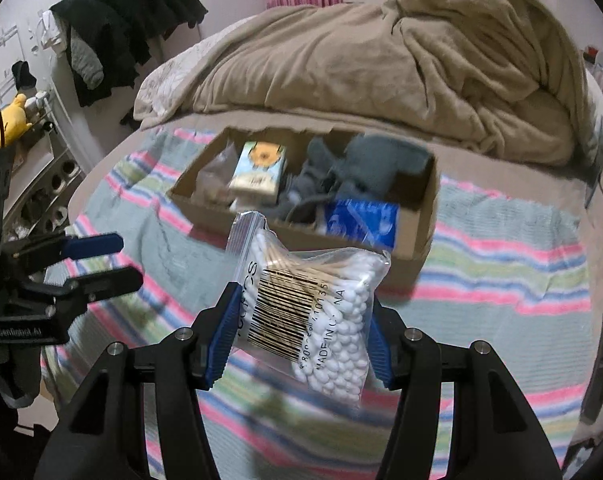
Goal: Organize objects
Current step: 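Lift the cotton swab bag with the right tool and carry it over the box, then lower the swab bag into the box and open the right tool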
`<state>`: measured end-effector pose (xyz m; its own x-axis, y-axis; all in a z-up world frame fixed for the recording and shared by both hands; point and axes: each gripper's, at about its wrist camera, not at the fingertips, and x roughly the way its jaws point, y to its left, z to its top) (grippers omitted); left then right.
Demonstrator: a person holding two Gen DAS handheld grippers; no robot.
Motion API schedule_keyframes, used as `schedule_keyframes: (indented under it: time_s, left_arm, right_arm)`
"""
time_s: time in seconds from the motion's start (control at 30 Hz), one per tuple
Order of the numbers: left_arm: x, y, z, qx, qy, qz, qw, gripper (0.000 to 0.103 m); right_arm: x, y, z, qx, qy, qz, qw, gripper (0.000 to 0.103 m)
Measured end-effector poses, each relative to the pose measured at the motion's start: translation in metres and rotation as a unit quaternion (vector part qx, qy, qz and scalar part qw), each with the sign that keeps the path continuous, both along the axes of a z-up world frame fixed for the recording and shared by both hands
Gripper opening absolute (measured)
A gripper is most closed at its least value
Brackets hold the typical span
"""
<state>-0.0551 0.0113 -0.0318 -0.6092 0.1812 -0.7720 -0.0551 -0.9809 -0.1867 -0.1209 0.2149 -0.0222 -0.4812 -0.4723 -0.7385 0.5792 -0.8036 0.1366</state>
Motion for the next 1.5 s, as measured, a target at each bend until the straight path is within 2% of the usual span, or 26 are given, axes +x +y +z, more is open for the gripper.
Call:
schedule_keyframes:
  time_s: [0.67, 0.97, 1.3, 1.5]
  left_arm:
    - [-0.064, -0.009, 0.002, -0.003, 0.026, 0.001, 0.9997, 0.065]
    - [-0.079, -0.014, -0.004, -0.003, 0.023, 0.006, 0.9997, 0.065]
    - [-0.083, -0.015, -0.012, -0.001, 0.014, 0.01, 0.9999, 0.065]
    - [-0.079, -0.016, -0.014, -0.003, 0.011, 0.015, 0.9998, 0.065]
  right_arm:
    - [-0.07, -0.002, 0.014, -0.013, 0.027, -0.024, 0.999, 0.06]
    - [-0.092, -0.013, 0.001, -0.003, 0.024, -0.016, 1.0, 0.06]
    - [-0.096, -0.018, -0.034, 0.022, -0.004, -0.022, 1.0, 0.06]
    - [-0.094, -0.018, -0.037, 0.026, 0.0, -0.028, 0.999, 0.06]
